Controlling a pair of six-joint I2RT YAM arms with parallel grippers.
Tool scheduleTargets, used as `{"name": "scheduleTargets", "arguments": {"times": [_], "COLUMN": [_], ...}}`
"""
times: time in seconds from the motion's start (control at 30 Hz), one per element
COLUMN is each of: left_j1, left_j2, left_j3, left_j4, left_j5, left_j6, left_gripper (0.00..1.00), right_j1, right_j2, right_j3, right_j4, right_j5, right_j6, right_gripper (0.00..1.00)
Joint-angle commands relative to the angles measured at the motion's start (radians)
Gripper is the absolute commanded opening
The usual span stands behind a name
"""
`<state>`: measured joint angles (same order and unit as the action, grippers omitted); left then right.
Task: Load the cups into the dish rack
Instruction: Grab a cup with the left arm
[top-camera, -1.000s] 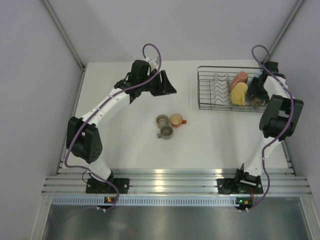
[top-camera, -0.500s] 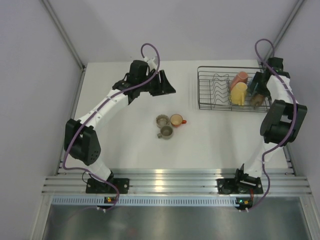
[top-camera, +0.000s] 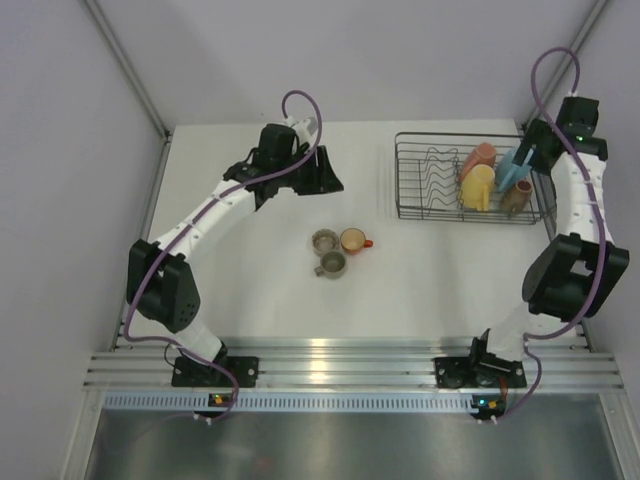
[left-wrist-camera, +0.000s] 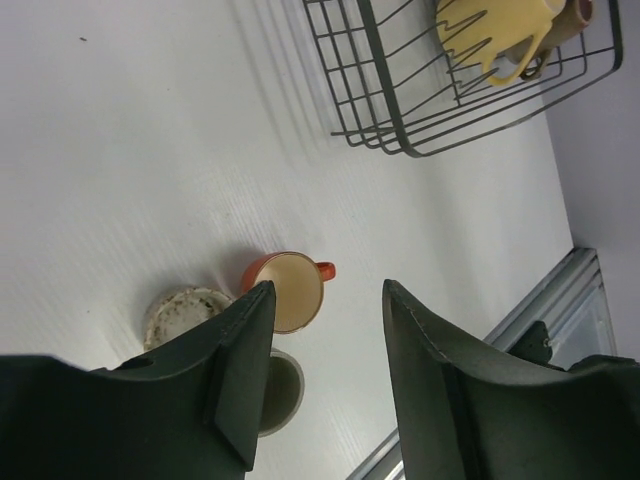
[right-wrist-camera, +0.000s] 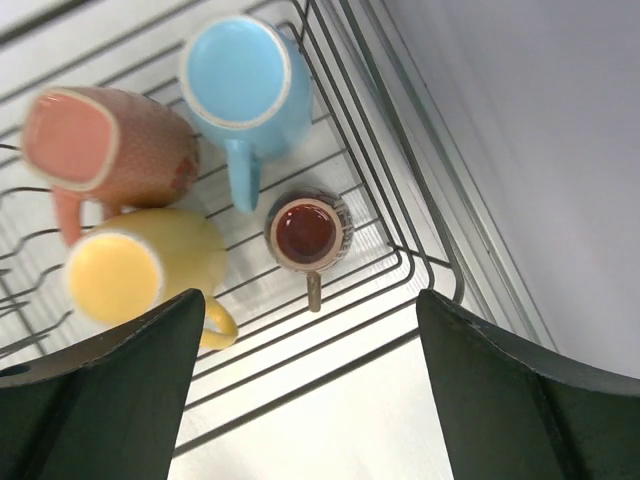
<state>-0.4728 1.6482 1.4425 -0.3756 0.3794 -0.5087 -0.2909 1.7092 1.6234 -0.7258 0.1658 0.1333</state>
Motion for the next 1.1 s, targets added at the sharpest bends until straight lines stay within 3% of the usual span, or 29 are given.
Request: {"name": "scheduleTargets", "arguments": {"times": [0.0, 0.2, 0.53, 0.8, 1.07], "left_j1": [-0.004, -0.053, -0.124, -0.17, -0.184], "left_j2": [-0.045, 0.013, 0.068, 0.176, 0.265], "left_j3": [-0.017, 0.005, 0.035, 0.074, 0.116], "left_j4": [-0.051, -0.134, -0.157, -0.164, -0.163], "left_j5": [-0.092, -0.192, -0.243, -0.295, -0.307], "left_j6": [0.096, 0.185, 0.26, 0.302, 0.332], "left_gripper": [0.52, 0.51, 0.51, 0.51, 0.51], "right_j1": [-0.007, -0.007, -0.005, 0.027, 0.032], "right_j2": [-0.134, -0.269, -0.447, -0.514, -0.528], "right_j3": [0.073, 0.04, -0.126, -0.276, -0.312], "right_j4": [-0.004, 0.008, 0.048, 0.091, 0.114], "right_j5": [-0.054, -0.149, -0.328, -0.38, -0.408], "right_j6": [-0.001, 0.002, 0.043, 0.048, 0.057], "right_gripper": [0.86, 0.86, 0.86, 0.85, 0.85]}}
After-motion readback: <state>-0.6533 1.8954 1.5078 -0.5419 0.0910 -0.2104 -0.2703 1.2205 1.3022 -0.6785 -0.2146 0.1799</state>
